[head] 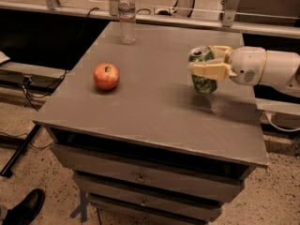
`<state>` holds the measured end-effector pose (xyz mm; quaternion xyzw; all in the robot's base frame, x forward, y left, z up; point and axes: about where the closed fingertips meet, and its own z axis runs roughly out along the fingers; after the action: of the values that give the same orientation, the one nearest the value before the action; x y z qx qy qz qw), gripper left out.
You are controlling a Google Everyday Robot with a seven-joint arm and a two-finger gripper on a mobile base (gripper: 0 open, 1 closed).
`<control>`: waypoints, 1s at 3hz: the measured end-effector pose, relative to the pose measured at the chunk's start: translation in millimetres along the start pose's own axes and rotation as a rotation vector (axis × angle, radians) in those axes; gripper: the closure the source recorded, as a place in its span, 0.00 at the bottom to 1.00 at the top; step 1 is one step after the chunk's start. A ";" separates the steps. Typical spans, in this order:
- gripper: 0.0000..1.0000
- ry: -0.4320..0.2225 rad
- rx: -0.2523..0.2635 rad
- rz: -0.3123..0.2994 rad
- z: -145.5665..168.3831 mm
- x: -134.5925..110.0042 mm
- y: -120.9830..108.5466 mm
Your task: Place green can upright
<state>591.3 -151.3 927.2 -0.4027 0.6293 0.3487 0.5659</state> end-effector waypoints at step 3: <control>1.00 -0.088 0.031 -0.067 -19.4 32.4 -9.6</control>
Offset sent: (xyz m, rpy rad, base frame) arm -0.0029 -0.0355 -0.0336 0.0416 -0.1401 -0.0306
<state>590.5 -176.4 897.4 -0.3988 0.5954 0.3371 0.6106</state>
